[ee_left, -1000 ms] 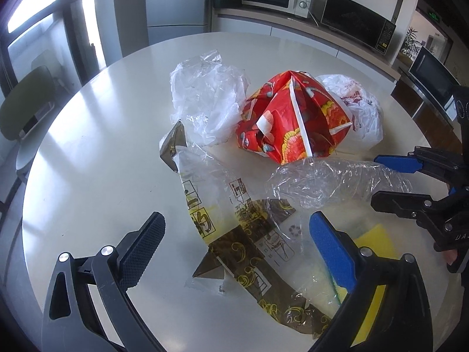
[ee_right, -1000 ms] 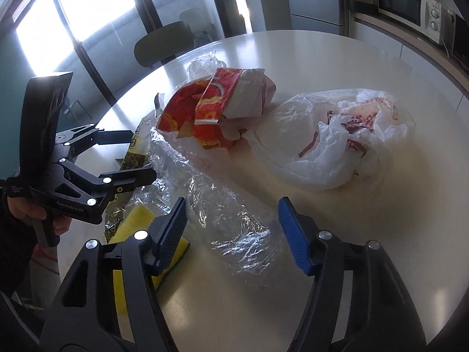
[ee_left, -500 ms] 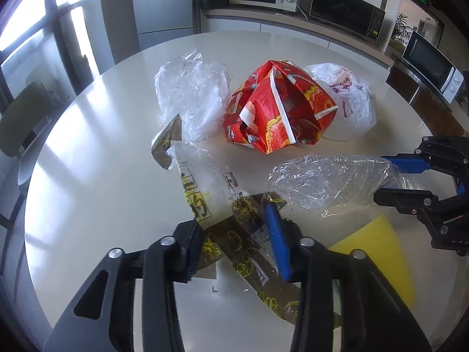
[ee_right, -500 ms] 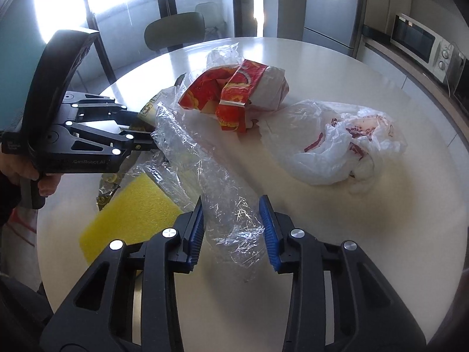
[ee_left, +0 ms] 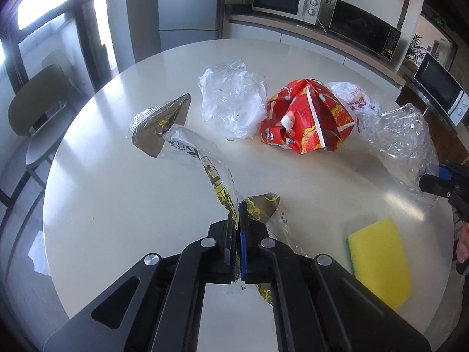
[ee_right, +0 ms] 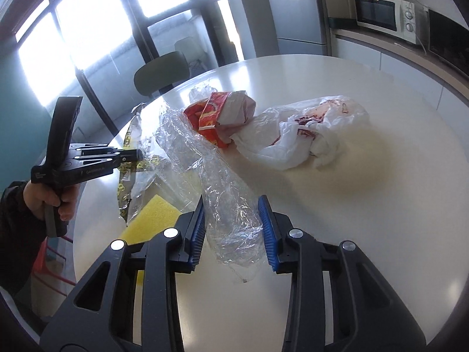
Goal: Collect trash
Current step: 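Lift the wrap and wrapper off the table toward the wastebasket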
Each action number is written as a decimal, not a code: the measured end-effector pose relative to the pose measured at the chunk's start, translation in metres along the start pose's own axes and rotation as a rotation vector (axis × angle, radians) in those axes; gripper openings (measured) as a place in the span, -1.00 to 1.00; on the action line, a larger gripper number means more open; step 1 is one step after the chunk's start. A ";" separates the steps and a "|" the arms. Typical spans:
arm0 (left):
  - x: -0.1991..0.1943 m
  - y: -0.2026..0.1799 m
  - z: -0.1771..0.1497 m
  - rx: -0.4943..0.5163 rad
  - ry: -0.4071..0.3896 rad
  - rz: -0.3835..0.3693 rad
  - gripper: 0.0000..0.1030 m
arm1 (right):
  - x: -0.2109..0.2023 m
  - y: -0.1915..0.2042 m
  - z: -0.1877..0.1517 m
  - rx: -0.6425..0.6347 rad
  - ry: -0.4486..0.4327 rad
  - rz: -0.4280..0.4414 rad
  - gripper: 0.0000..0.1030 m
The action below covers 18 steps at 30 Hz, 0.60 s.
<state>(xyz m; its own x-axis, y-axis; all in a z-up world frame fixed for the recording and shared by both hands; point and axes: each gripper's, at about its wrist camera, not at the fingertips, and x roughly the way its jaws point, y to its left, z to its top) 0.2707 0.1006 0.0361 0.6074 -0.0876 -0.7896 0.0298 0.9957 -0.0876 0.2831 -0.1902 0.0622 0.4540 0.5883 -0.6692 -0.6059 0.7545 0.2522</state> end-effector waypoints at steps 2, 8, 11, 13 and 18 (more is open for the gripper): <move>-0.009 0.002 -0.004 -0.006 -0.011 -0.003 -0.98 | -0.011 -0.003 -0.006 0.034 -0.005 -0.022 -0.37; -0.037 0.004 -0.019 -0.014 -0.047 0.003 -0.98 | -0.044 -0.004 -0.030 0.086 -0.007 -0.031 -0.37; -0.056 0.005 -0.032 -0.017 -0.074 -0.009 -0.98 | -0.060 -0.003 -0.046 0.116 -0.016 -0.049 -0.37; -0.068 0.002 -0.041 -0.014 -0.090 -0.019 -0.98 | -0.069 -0.001 -0.057 0.136 -0.016 -0.046 -0.37; -0.093 -0.002 -0.067 -0.020 -0.113 -0.056 -0.98 | -0.091 0.014 -0.090 0.149 -0.012 -0.032 -0.37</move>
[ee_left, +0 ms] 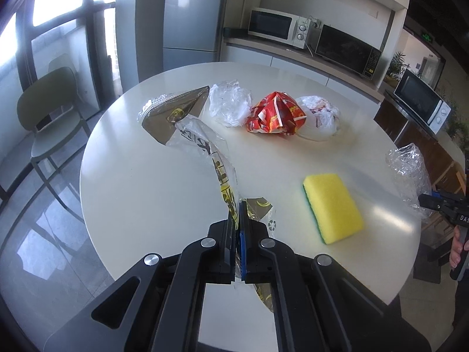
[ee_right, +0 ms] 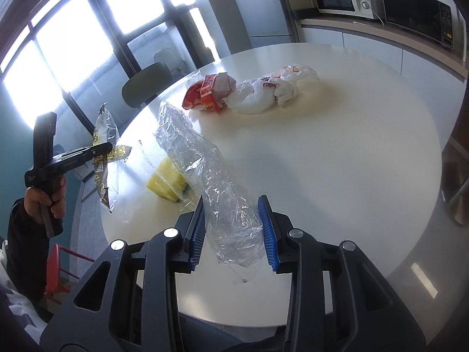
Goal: Collect trash
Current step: 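Lift the wrap and wrapper off the table toward the wastebasket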
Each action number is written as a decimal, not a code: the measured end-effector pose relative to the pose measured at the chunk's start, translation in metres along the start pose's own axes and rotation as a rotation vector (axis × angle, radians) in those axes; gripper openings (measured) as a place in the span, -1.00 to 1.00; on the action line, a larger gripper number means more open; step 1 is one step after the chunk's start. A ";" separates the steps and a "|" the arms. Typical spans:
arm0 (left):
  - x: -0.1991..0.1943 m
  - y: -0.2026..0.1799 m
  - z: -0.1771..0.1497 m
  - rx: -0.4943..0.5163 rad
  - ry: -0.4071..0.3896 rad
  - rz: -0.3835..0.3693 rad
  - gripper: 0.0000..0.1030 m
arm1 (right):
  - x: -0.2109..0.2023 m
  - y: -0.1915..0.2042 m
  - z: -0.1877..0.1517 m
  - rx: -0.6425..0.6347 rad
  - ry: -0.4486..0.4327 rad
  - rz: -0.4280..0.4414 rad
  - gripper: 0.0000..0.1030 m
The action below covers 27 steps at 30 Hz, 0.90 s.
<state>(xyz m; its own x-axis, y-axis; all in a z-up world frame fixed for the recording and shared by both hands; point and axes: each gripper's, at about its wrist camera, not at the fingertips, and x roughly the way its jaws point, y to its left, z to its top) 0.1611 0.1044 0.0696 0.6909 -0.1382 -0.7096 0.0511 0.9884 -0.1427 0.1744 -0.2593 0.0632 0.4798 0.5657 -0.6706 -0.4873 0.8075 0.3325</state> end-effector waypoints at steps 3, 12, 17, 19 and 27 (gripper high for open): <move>-0.014 -0.004 -0.017 -0.008 -0.006 -0.021 -0.98 | -0.010 0.009 -0.017 0.004 0.004 0.014 -0.37; -0.056 -0.017 -0.060 -0.010 -0.027 -0.079 -0.98 | -0.031 0.029 -0.065 0.015 0.032 0.058 -0.37; -0.068 -0.025 -0.091 -0.005 -0.018 -0.111 -0.98 | -0.040 0.041 -0.086 0.013 0.037 0.094 -0.37; -0.070 -0.026 -0.105 -0.009 -0.008 -0.118 -0.98 | -0.039 0.047 -0.098 0.006 0.049 0.114 -0.37; -0.048 -0.012 -0.156 -0.126 0.057 -0.132 -0.98 | -0.001 0.058 -0.144 -0.026 0.167 0.143 -0.37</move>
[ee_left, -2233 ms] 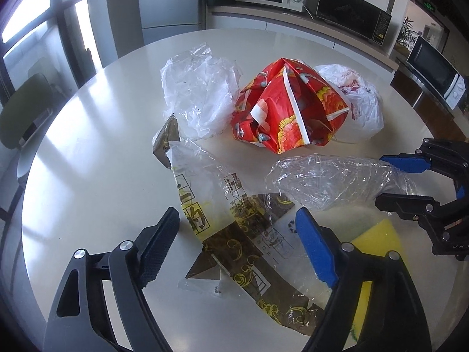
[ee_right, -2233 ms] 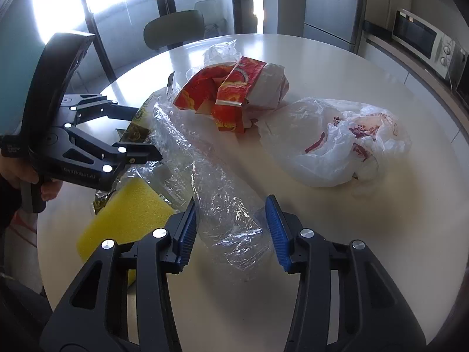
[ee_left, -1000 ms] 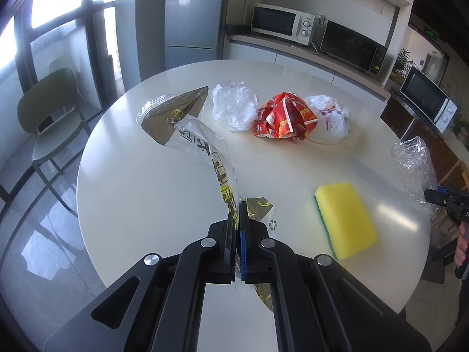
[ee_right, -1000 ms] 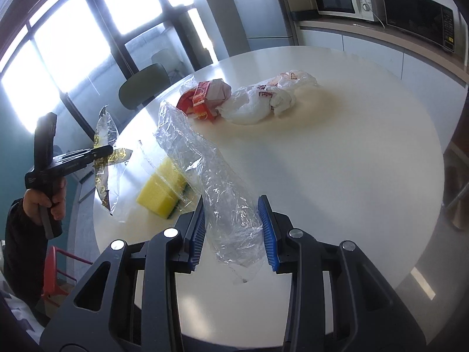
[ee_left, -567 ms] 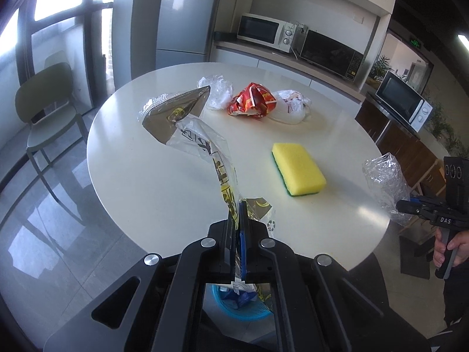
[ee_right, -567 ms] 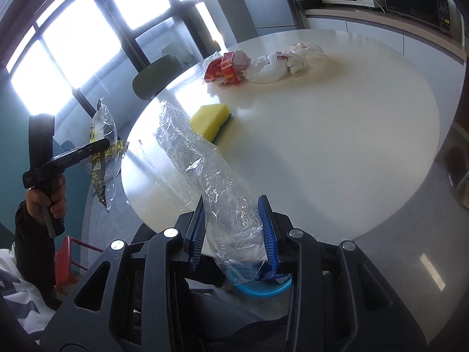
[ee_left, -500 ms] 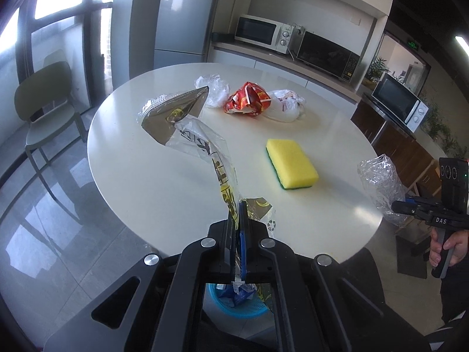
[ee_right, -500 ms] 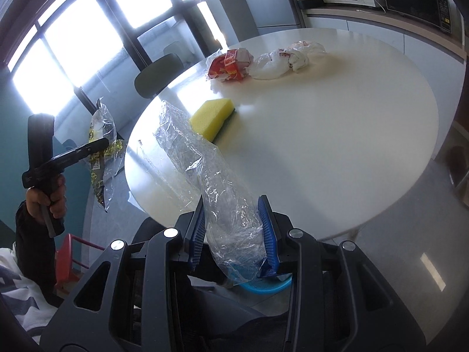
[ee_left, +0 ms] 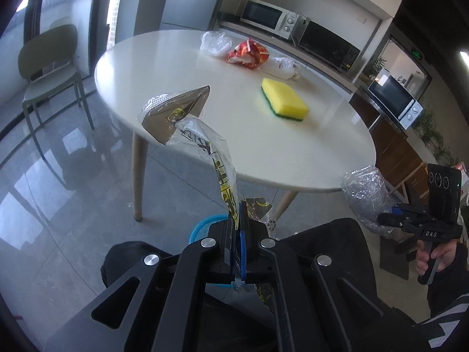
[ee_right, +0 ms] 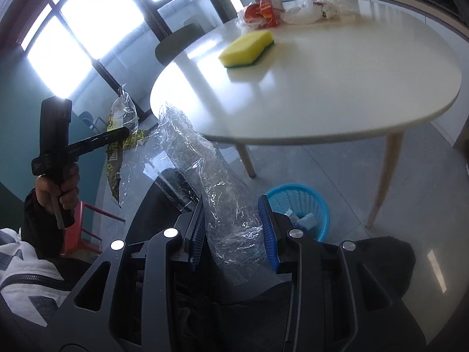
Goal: Collect trash
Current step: 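Lift the wrap and wrapper off the table toward the wastebasket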
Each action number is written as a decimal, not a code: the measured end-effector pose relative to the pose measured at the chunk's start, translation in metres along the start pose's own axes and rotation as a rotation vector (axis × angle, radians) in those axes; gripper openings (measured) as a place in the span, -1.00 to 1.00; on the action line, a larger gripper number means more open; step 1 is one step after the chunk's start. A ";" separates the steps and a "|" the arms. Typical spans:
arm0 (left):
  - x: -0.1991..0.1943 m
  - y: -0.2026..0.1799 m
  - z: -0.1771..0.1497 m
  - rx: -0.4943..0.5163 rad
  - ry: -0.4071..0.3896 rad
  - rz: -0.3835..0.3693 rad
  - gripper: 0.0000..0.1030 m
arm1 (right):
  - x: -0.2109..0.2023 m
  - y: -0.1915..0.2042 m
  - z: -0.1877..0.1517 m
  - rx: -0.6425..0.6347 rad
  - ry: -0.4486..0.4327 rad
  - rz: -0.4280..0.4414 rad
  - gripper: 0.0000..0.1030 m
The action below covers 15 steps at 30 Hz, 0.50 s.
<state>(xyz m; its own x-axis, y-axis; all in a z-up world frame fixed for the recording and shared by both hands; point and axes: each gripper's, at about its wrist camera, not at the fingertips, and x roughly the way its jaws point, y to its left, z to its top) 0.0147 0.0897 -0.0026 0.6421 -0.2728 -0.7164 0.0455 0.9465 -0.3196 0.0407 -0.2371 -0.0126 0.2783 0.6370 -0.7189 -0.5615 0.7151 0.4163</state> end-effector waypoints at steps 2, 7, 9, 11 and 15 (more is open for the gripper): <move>0.012 0.009 -0.009 -0.036 0.029 0.001 -0.98 | 0.015 -0.003 -0.006 0.014 0.029 0.009 -0.37; 0.046 0.028 -0.031 -0.105 0.108 0.008 -0.98 | 0.051 -0.017 -0.014 0.049 0.104 0.005 -0.37; 0.061 0.032 -0.036 -0.122 0.138 0.015 -0.98 | 0.066 -0.024 -0.017 0.071 0.132 -0.010 -0.37; 0.076 0.036 -0.043 -0.133 0.172 0.022 -0.98 | 0.081 -0.034 -0.022 0.104 0.156 -0.013 -0.37; 0.112 0.040 -0.053 -0.152 0.247 0.035 -0.98 | 0.113 -0.056 -0.028 0.186 0.197 -0.032 -0.36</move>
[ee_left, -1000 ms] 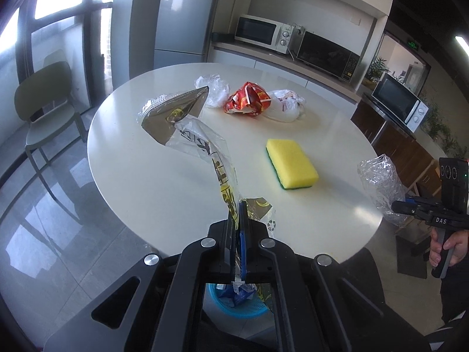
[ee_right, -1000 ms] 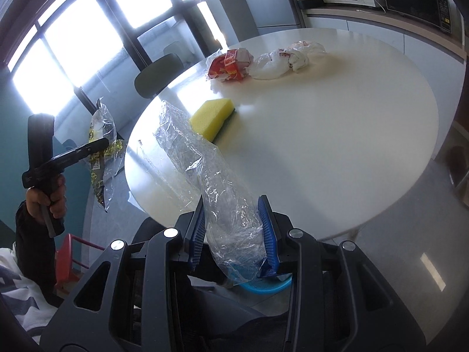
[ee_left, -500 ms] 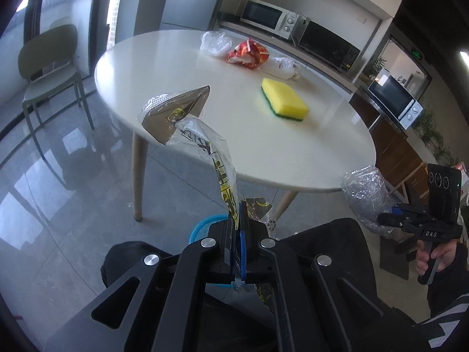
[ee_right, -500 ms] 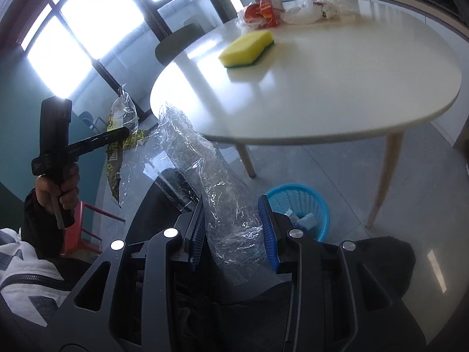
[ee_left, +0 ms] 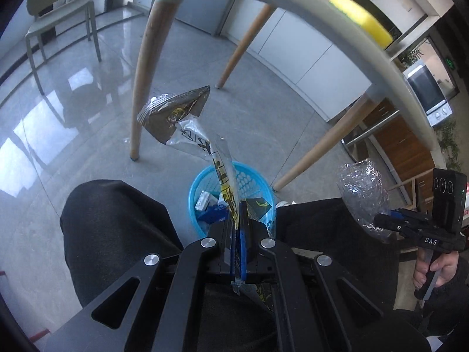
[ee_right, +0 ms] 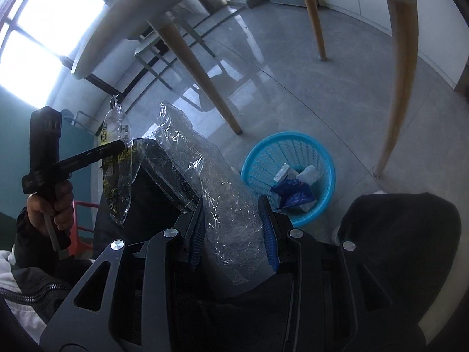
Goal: Collect trash
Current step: 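Lower both tools over the blue wastebasket and open them to drop the items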
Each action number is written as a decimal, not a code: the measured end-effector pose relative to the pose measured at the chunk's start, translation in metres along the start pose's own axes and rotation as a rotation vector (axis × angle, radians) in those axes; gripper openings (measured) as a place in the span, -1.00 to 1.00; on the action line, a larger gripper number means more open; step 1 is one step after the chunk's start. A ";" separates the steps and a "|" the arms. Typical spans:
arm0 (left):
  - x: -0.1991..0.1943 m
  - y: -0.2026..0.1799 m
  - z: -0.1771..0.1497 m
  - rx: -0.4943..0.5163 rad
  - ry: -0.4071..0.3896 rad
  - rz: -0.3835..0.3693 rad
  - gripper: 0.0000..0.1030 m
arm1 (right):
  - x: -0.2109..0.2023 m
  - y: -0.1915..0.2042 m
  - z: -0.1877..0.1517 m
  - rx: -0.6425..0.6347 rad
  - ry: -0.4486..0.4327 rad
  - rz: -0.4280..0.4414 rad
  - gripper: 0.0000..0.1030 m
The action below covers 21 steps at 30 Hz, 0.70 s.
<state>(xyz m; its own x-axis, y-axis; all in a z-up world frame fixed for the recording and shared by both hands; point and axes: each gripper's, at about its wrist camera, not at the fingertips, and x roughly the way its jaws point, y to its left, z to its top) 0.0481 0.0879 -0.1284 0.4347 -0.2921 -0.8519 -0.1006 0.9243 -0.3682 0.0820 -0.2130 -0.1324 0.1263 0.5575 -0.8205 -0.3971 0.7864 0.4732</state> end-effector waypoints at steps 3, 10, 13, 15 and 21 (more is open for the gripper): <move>0.029 0.003 0.003 -0.019 0.058 0.010 -0.98 | 0.026 -0.017 0.002 0.075 0.034 -0.011 -0.36; 0.098 -0.001 0.012 -0.043 0.201 0.026 -0.98 | 0.086 -0.057 0.013 0.247 0.110 -0.032 -0.35; 0.131 -0.009 0.016 -0.020 0.256 0.038 -0.98 | 0.111 -0.075 0.019 0.338 0.134 -0.039 -0.35; 0.154 -0.012 0.019 -0.004 0.282 0.063 -0.98 | 0.129 -0.086 0.022 0.380 0.150 -0.049 -0.35; 0.214 -0.014 0.023 0.004 0.371 0.087 -0.98 | 0.177 -0.114 0.022 0.462 0.241 -0.134 -0.35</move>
<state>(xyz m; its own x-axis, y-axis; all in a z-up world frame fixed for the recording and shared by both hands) 0.1635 0.0185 -0.2974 0.0715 -0.2812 -0.9570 -0.1190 0.9502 -0.2881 0.1693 -0.1982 -0.3246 -0.0853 0.4103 -0.9080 0.0564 0.9118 0.4067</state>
